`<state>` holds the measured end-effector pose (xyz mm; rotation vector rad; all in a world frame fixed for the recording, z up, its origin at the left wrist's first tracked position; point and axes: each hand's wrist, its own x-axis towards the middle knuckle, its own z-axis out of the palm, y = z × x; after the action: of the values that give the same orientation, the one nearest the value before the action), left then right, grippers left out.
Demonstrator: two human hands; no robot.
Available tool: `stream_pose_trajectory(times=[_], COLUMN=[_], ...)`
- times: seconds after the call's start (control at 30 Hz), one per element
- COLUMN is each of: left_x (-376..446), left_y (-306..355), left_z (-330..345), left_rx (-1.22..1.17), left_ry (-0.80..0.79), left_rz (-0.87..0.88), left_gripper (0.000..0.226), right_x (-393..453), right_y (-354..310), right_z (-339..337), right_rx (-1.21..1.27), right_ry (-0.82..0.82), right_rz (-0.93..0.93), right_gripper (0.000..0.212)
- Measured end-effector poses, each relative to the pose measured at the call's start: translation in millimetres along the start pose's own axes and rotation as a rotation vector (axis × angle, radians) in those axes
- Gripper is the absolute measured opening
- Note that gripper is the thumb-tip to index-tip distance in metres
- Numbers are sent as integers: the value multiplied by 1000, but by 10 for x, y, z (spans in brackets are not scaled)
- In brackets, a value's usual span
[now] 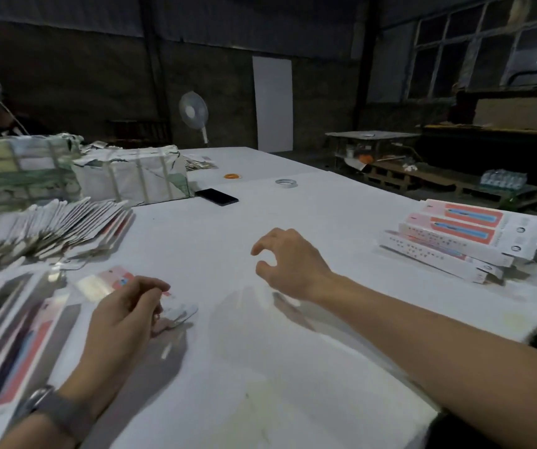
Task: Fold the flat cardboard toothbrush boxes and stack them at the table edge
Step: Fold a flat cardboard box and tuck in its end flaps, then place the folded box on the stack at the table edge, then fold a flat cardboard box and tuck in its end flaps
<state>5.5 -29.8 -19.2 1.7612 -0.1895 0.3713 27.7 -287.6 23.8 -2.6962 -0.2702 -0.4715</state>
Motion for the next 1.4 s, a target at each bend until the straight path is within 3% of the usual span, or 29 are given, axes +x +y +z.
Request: stream_pose_trajectory(times=[0.07,0.13,0.2,0.33,0.5,0.7,0.8,0.93,1.07,1.2,1.3,1.4], left_x=[-11,-3,-1,21,22,7,2,-80,-177,-173,-84,-25], left_y=[2,-45,-97,-141,-38,-30,-37,14,54,30,32,9], left_z=[-63,-48,-40,-59,-92,-127,-130,-38,94,106,79,38], left_rx=[283,707,1010,1060,1008,952,816,585,413,270,123,-192], left_ry=[-2,-145,-251,-319,-143,21,72,78,-62,-41,85,-2], left_rz=[140,232,132,18,18,130,235,525,669,500,210,-86], left_gripper=[21,38,45,39,22,14,15,23,15,22,38,41], right_x=[61,88,128,106,105,109,102,63,11,-19,-43,-70], right_y=[-382,-578,-674,-661,-584,-622,-629,-718,-826,-799,-803,-849], right_z=[264,459,614,749,729,744,734,714,733,698,709,739], right_rx=[101,201,302,468,665,674,700,992,1354,1342,1300,1282], right_ry=[-28,-29,-18,58,103,88,80,24,-171,-156,-190,-191], right_rz=[-65,-60,-11,51,182,142,132,134,185,203,161,122], right_gripper=[28,25,21,18,26,28,26,9,25,17,11,15])
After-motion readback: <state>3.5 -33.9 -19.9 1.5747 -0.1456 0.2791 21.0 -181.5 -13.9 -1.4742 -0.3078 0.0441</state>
